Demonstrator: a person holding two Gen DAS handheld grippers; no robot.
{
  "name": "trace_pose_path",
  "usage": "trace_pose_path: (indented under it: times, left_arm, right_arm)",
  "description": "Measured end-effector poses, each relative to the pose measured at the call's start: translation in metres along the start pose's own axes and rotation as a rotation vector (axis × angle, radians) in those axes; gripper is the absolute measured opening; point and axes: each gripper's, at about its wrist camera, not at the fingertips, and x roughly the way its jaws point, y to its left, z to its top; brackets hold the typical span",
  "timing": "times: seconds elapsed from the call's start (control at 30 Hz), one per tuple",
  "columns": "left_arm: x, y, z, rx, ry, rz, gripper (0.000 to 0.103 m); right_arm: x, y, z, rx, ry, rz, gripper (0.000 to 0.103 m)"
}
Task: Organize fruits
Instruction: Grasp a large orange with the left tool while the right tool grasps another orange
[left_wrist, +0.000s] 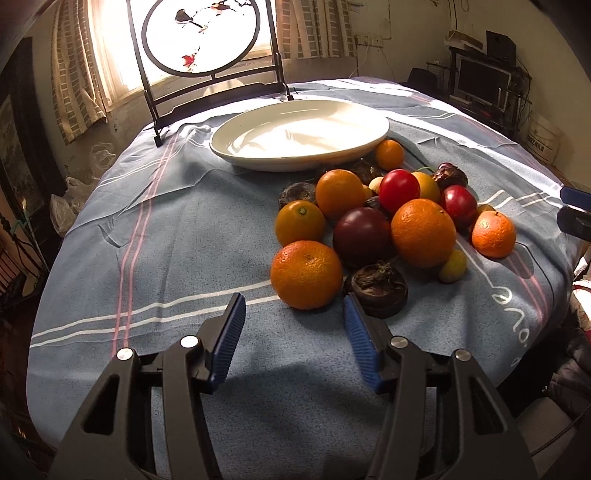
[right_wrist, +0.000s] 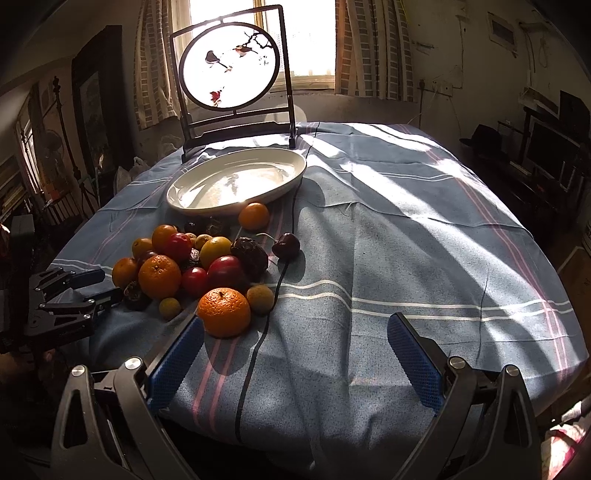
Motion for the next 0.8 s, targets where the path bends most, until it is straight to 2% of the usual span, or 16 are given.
trace_pose_path:
  times: [0.13, 0.3, 0.53, 0.67, 0.8]
  left_arm:
    - [0.013, 0.004, 0.008, -0.004, -0.001, -0.063, 0.044]
    - [0.018, 0.006, 0.011, -0.018, -0.028, -0.087, 0.042]
    - [-0.019, 0.004, 0.001, -0.038, -0.097, -0.106, 0.042]
    - [-0.033, 0.008, 0.002, -0.050, -0.122, -0.092, 0.042]
    - [-0.035, 0.014, 0.001, -0.074, -0.122, -0.089, 0.042]
  right_arm:
    - [0.003, 0.004, -0.002, -0.013, 0.010, 0.000, 0.100]
    - [0.004, 0.006, -0.003, -0.030, 0.006, -0.005, 0.100]
    - [0.018, 0.031, -0.006, -0.138, 0.020, 0.099, 0.098]
    - [0.035, 0.050, -0.003, -0.170, 0.071, 0.153, 0.077]
    - [0.051, 0.057, 0.000, -0.164, 0.108, 0.166, 0.068]
